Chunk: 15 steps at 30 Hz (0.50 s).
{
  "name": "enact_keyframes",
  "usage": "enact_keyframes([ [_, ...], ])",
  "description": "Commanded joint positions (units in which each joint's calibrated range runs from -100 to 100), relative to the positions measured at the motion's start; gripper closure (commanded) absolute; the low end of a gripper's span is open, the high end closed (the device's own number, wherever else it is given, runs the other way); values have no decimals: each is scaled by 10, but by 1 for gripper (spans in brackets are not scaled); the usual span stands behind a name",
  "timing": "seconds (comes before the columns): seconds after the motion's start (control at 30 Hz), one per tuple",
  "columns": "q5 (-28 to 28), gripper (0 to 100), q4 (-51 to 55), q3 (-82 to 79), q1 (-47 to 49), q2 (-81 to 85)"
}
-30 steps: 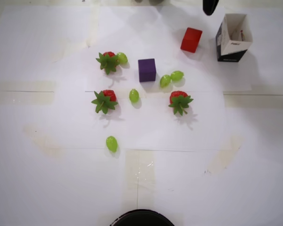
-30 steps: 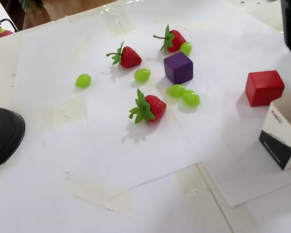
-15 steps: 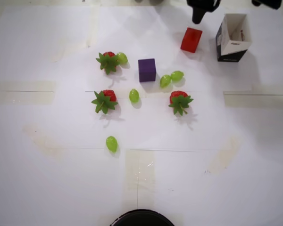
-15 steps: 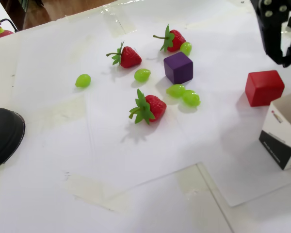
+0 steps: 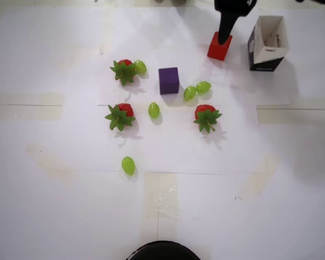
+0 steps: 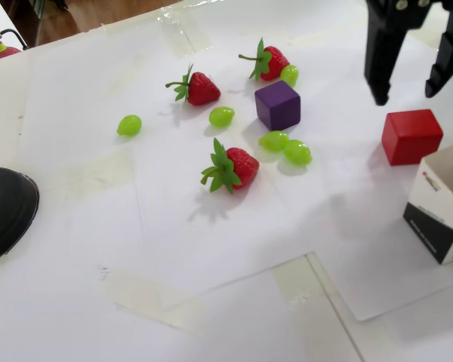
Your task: Put the red cube on top of the purple cube
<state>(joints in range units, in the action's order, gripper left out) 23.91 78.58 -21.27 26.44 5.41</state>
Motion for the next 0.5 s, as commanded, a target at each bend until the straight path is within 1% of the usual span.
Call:
enact_keyframes([
  [0.0,5,75,-12,-8,6,4],
  [0.17,24,76,-34,-65,17,6],
  [0.47,34,77,-79,-118,29,0],
])
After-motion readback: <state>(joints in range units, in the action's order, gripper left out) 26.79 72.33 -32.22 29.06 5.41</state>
